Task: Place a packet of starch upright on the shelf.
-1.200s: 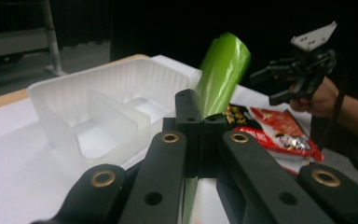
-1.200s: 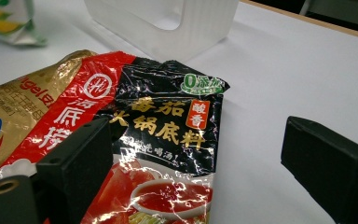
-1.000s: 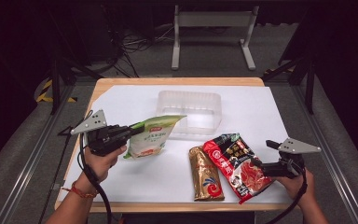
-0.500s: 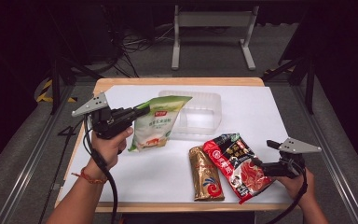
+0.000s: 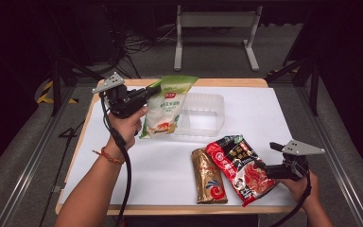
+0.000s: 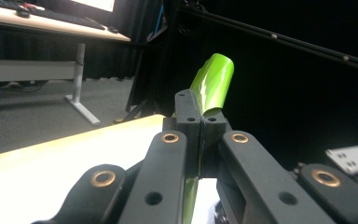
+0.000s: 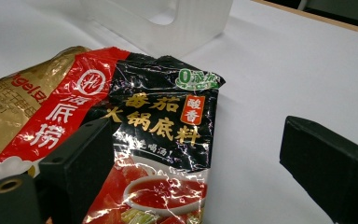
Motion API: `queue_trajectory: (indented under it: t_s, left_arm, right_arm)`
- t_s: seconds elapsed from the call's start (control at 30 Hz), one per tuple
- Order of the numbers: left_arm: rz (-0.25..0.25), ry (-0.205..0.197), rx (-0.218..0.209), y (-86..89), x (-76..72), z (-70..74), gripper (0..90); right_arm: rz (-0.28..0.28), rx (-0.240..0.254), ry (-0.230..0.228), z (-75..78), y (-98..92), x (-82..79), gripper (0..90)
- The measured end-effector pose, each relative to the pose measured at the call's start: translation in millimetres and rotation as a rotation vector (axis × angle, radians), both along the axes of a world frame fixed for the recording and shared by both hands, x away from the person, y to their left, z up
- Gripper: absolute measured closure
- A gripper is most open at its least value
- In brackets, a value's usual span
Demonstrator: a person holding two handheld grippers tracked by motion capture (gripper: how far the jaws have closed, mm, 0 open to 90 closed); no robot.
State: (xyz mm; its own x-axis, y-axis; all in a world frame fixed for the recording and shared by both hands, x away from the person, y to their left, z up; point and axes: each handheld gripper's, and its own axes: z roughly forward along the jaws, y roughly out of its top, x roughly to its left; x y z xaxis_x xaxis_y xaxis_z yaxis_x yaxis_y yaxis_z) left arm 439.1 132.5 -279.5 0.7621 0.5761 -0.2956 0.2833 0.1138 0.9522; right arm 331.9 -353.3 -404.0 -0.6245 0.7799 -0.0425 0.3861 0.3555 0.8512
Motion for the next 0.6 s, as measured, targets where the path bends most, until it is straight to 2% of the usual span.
queue_trajectory:
  t_s: [0.13, 0.2, 0.23, 0.27, 0.3, 0.33, 0.47, 0.6]
  left_arm:
    - [0.027, 0.000, 0.010, -13.4, 14.9, -1.4, 90.0]
    - [0.045, 0.019, -0.008, -18.4, 23.2, -4.3, 90.0]
    - [0.068, 0.016, 0.006, -20.8, 26.5, -5.1, 90.0]
    - [0.068, 0.016, 0.006, -20.8, 26.5, -5.1, 90.0]
    - [0.083, 0.042, -0.016, -24.4, 34.0, -8.0, 90.0]
    - [0.083, 0.042, -0.016, -24.4, 34.0, -8.0, 90.0]
    - [0.135, 0.042, 0.004, -35.9, 46.2, -10.4, 90.0]
    - [0.181, 0.059, -0.013, -45.6, 57.8, -14.4, 90.0]
  right_arm:
    - [-0.001, 0.001, 0.003, -0.5, -0.2, 0.6, 10.5]
    - [-0.001, -0.003, 0.001, -0.5, -0.6, 0.4, 10.6]
    - [-0.002, -0.002, 0.001, -0.6, -1.1, 0.5, 10.5]
    - [-0.003, -0.001, 0.001, -0.7, -1.5, 0.6, 10.6]
    - [-0.004, 0.002, 0.001, -0.9, -1.9, 0.8, 10.5]
    - [-0.004, 0.002, 0.001, -0.9, -1.9, 0.8, 10.5]
    - [-0.003, -0.003, 0.003, -1.1, -1.6, 0.9, 10.6]
    - [-0.002, -0.005, 0.005, -1.5, -1.0, 0.9, 10.6]
